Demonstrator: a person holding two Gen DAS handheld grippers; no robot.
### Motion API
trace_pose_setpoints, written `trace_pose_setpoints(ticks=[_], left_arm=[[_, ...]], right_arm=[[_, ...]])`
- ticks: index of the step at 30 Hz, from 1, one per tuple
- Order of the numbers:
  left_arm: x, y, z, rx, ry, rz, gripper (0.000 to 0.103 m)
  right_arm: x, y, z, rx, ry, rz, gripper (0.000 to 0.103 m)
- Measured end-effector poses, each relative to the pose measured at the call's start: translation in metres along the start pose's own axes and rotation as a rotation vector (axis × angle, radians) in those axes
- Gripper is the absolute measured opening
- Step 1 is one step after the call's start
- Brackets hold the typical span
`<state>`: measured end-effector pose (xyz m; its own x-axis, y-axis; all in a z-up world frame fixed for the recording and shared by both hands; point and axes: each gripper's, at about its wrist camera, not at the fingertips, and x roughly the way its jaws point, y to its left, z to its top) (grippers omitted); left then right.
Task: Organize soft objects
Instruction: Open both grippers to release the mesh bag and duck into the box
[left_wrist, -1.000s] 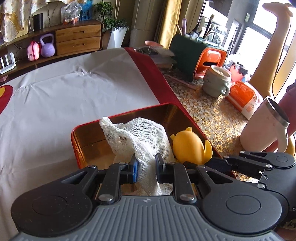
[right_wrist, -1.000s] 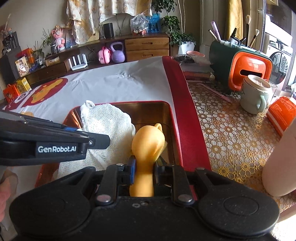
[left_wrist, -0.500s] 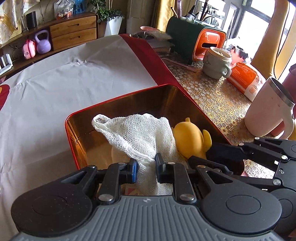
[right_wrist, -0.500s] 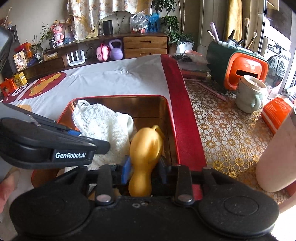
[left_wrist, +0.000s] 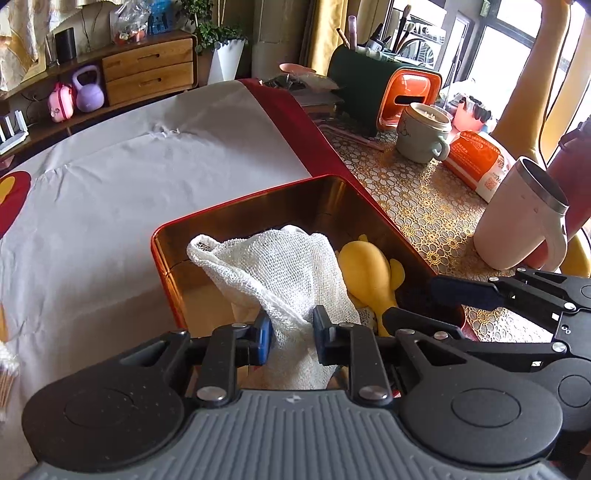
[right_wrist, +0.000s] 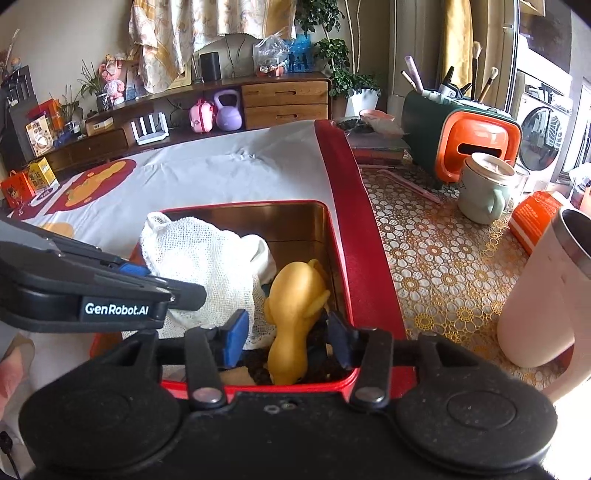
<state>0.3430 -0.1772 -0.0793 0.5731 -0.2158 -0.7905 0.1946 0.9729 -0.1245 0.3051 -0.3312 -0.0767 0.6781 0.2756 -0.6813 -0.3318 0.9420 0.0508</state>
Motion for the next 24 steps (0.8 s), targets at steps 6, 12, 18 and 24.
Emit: trace_pose_setpoints(ticks=[6, 12, 18, 24], left_arm=[[-0.013, 0.005, -0.002, -0.015, -0.018, -0.007, 0.069], [-0.032, 0.008, -0.004, -0.024, -0.064, -0.022, 0.073], [-0.056, 0.016, -0.010, -0.034, -0.090, -0.021, 0.073], [-0.087, 0.034, -0.021, -0.049, -0.118, -0.040, 0.073]], right_arm=[[-0.011, 0.004, -0.001, -0.003, -0.009, 0.001, 0.054], [-0.027, 0.006, -0.001, 0.010, -0.023, 0.009, 0.061], [-0.047, 0.016, 0.001, 0.003, -0.044, 0.030, 0.069], [-0.066, 0.036, 0.002, -0.008, -0.064, 0.056, 0.081]])
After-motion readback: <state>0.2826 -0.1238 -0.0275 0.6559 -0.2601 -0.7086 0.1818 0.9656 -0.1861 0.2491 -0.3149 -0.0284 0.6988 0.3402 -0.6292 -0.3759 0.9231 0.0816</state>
